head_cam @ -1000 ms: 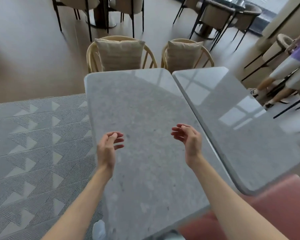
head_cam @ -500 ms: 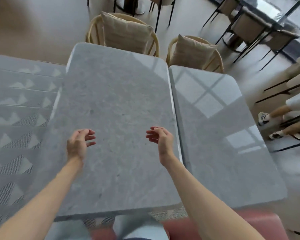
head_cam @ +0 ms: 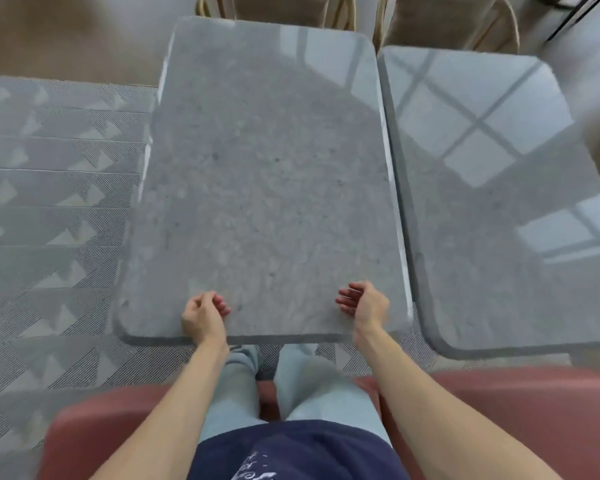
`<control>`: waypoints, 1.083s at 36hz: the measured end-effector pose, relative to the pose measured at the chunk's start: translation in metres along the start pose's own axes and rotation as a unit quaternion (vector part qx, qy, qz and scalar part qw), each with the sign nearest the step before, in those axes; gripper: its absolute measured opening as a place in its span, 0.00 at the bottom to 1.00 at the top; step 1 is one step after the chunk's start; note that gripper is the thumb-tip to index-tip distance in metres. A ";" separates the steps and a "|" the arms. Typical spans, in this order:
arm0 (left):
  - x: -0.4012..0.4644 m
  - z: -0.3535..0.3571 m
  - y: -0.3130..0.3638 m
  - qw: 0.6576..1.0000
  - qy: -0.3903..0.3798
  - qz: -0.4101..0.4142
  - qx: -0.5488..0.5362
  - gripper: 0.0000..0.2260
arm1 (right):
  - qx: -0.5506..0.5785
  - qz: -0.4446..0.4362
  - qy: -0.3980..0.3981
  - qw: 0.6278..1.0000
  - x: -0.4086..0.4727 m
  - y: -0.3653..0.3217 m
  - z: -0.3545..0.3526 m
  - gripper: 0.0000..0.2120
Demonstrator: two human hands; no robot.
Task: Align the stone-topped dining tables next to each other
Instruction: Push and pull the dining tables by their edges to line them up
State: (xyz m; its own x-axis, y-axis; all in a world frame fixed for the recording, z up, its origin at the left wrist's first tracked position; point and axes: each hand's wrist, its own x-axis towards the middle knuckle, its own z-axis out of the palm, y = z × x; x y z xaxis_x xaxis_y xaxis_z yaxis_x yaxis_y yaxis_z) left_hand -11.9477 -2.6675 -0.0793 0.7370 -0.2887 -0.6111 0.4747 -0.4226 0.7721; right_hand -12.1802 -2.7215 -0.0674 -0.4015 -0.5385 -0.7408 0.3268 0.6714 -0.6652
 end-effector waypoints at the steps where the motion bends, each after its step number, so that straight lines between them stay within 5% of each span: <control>1: -0.001 -0.001 -0.004 1.000 0.023 0.001 0.014 0.07 | 0.007 0.000 0.033 0.999 -0.003 0.006 -0.004 0.10; 3: -0.005 -0.004 -0.010 0.997 0.069 -0.004 0.034 0.05 | 0.012 0.009 0.096 0.995 -0.009 0.023 -0.015 0.12; 8: -0.017 -0.015 -0.031 0.976 0.169 -0.108 0.083 0.23 | -0.029 0.073 0.223 0.972 -0.022 0.065 -0.047 0.22; 12: -0.025 -0.026 -0.047 0.962 0.085 -0.255 -0.049 0.33 | 0.123 0.144 0.104 0.976 -0.020 0.078 -0.053 0.24; 17: -0.009 -0.030 -0.055 0.925 -0.104 -0.285 -0.230 0.21 | 0.245 0.169 -0.058 0.953 -0.006 0.062 -0.051 0.24; 24: -0.010 -0.027 -0.052 0.914 -0.122 -0.280 -0.266 0.19 | 0.280 0.177 -0.073 0.941 -0.001 0.059 -0.054 0.20; 39: -0.014 -0.029 -0.058 0.928 -0.127 -0.252 -0.243 0.24 | 0.287 0.176 -0.091 0.937 -0.001 0.058 -0.067 0.29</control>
State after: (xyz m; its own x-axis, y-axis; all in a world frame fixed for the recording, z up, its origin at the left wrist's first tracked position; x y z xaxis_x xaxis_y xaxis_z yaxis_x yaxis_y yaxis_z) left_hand -11.9721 -2.6144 -0.1101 0.2536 -0.3794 -0.8898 0.9351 -0.1392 0.3259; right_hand -12.2179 -2.6482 -0.0988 -0.0462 -0.4476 -0.8931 0.8394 0.4672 -0.2776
